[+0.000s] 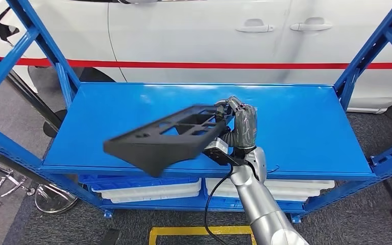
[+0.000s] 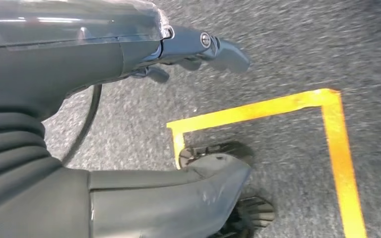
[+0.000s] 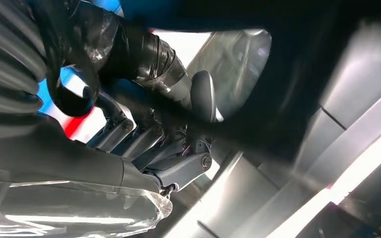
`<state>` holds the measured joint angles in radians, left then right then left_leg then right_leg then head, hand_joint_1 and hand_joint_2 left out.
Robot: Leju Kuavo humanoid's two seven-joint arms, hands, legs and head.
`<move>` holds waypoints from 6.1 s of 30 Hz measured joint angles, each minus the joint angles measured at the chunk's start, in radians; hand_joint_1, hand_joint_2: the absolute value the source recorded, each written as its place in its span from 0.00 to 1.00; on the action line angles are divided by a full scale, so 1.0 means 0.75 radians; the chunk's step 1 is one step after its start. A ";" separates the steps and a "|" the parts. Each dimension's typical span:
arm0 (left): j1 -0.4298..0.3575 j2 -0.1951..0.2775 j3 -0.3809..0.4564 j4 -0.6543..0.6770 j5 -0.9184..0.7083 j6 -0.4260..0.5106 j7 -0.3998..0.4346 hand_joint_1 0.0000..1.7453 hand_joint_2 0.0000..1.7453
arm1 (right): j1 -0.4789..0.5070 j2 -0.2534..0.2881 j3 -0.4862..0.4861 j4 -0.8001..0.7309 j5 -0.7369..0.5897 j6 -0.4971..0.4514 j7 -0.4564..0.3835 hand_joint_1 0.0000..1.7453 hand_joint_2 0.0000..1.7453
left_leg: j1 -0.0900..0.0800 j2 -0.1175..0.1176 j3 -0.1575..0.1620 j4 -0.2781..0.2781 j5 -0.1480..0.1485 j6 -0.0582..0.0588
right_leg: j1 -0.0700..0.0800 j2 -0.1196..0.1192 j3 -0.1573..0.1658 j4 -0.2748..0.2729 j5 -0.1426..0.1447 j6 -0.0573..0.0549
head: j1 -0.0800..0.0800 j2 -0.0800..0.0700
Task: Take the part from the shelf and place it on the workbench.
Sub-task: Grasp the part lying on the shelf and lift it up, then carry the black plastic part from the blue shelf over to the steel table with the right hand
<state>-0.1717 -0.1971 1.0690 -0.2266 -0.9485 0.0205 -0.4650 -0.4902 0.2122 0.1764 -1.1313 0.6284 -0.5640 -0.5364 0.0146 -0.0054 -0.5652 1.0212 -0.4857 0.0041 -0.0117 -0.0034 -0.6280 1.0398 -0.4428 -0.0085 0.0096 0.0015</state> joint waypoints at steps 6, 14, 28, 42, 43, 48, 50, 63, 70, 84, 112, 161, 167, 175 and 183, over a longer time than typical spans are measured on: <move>0.029 0.016 0.013 0.000 0.002 -0.055 -0.109 0.00 0.75 | 0.122 -0.005 0.403 -0.289 -0.277 0.150 0.100 1.00 1.00 | 0.005 0.002 -0.173 0.365 -0.161 -0.023 | 0.000 0.006 0.015 -0.012 -0.005 -0.029 | -0.002 0.000; 0.063 0.022 0.014 0.000 0.007 -0.059 -0.158 0.00 1.00 | 0.176 -0.032 0.628 -0.477 -0.395 0.232 0.099 1.00 1.00 | -0.010 -0.001 -0.013 -0.012 0.029 0.020 | 0.011 0.013 0.026 -0.014 -0.011 0.001 | -0.001 0.000; 0.110 -0.006 0.022 0.007 0.008 0.051 -0.091 0.00 1.00 | 0.291 -0.093 0.690 -0.504 -0.419 0.206 0.076 1.00 1.00 | -0.009 0.000 0.000 -0.018 0.026 0.030 | 0.016 0.009 0.046 -0.017 -0.026 0.010 | -0.001 0.000; 0.106 -0.024 0.055 0.009 0.001 -0.001 -0.016 0.00 1.00 | 0.406 -0.105 0.703 -0.486 -0.370 0.152 0.062 1.00 1.00 | 0.003 0.000 0.025 0.010 -0.011 -0.005 | 0.008 0.004 0.035 -0.011 -0.007 -0.010 | -0.001 0.000; 0.105 -0.025 0.055 0.009 -0.007 0.002 -0.005 0.00 1.00 | 0.412 -0.105 0.704 -0.486 -0.364 0.147 0.066 1.00 1.00 | -0.001 -0.002 0.030 -0.005 -0.007 0.002 | 0.009 0.005 0.033 -0.011 -0.002 -0.001 | -0.001 0.000; 0.106 -0.027 0.052 0.009 -0.028 0.006 0.016 0.00 1.00 | 0.429 -0.117 0.704 -0.493 -0.352 0.133 0.075 1.00 1.00 | 0.003 0.007 -0.002 -0.020 0.044 0.055 | 0.003 0.009 -0.009 0.079 -0.094 0.038 | -0.001 0.000; 0.105 -0.028 0.050 0.009 -0.034 0.006 0.020 0.00 1.00 | 0.437 -0.124 0.704 -0.497 -0.352 0.134 0.078 1.00 1.00 | -0.002 0.010 -0.030 -0.019 0.063 0.065 | 0.001 0.008 -0.062 0.241 -0.213 0.042 | -0.001 0.000; 0.105 -0.056 0.048 0.011 -0.009 -0.003 0.023 0.00 1.00 | 0.449 -0.134 0.704 -0.528 -0.323 0.155 0.102 1.00 1.00 | -0.011 0.009 -0.153 0.047 0.076 0.004 | 0.007 -0.003 0.166 -0.072 -0.074 -0.026 | -0.001 0.000; 0.103 -0.057 0.048 0.012 -0.003 -0.003 0.024 0.00 1.00 | 0.450 -0.133 0.704 -0.529 -0.323 0.155 0.102 1.00 1.00 | 0.009 0.009 -0.071 0.262 -0.035 -0.029 | 0.004 -0.013 0.007 -0.027 0.018 -0.017 | -0.002 0.000; 0.096 -0.058 0.062 0.013 0.017 -0.007 0.018 0.00 1.00 | 0.446 -0.134 0.704 -0.530 -0.315 0.154 0.102 1.00 1.00 | -0.005 0.016 -0.055 -0.013 0.069 0.053 | -0.001 0.002 -0.068 0.346 -0.163 0.048 | -0.001 0.000; 0.090 -0.084 0.090 0.015 0.053 0.021 0.006 0.00 1.00 | 0.425 -0.123 0.712 -0.522 -0.299 0.143 0.100 1.00 1.00 | -0.007 0.017 0.044 -0.075 0.035 0.053 | 0.009 0.000 -0.109 0.280 -0.189 0.038 | -0.002 0.000; 0.105 -0.065 0.157 0.018 0.011 0.010 0.062 0.00 1.00 | 0.508 -0.137 0.668 -0.452 -0.323 0.271 0.094 1.00 1.00 | 0.003 0.016 -0.189 0.383 -0.079 -0.039 | 0.019 -0.008 0.055 -0.041 -0.006 -0.054 | -0.003 0.000; 0.102 -0.071 0.092 0.018 -0.094 -0.028 0.089 0.00 1.00 | 0.525 -0.147 0.668 -0.458 -0.299 0.237 0.101 1.00 1.00 | -0.022 0.012 0.191 -0.056 -0.088 0.008 | 0.024 -0.011 -0.044 -0.011 0.080 -0.027 | -0.003 0.000; 0.104 -0.078 0.031 0.020 -0.113 -0.036 -0.009 0.00 1.00 | 0.551 -0.173 0.667 -0.483 -0.274 0.228 0.115 1.00 1.00 | -0.014 0.032 0.042 -0.069 0.040 0.050 | 0.004 -0.001 -0.137 0.320 -0.179 0.020 | -0.002 0.000; 0.106 -0.092 0.045 0.020 -0.032 0.012 -0.005 0.00 1.00 | 0.566 -0.177 0.663 -0.518 -0.278 0.204 0.084 1.00 1.00 | -0.014 0.030 -0.113 -0.001 0.141 -0.002 | 0.006 0.004 0.191 -0.021 -0.154 0.001 | -0.004 0.000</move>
<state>-0.0926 -0.2662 1.1026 -0.2117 -0.9727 0.0291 -0.4689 -0.0654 0.0795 0.6735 -1.5200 0.4198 -0.4108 -0.4736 0.0045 0.0175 -0.6499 1.0204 -0.3801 0.0022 -0.0071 -0.0007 -0.4847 1.0239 -0.5584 -0.0078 0.0067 0.0015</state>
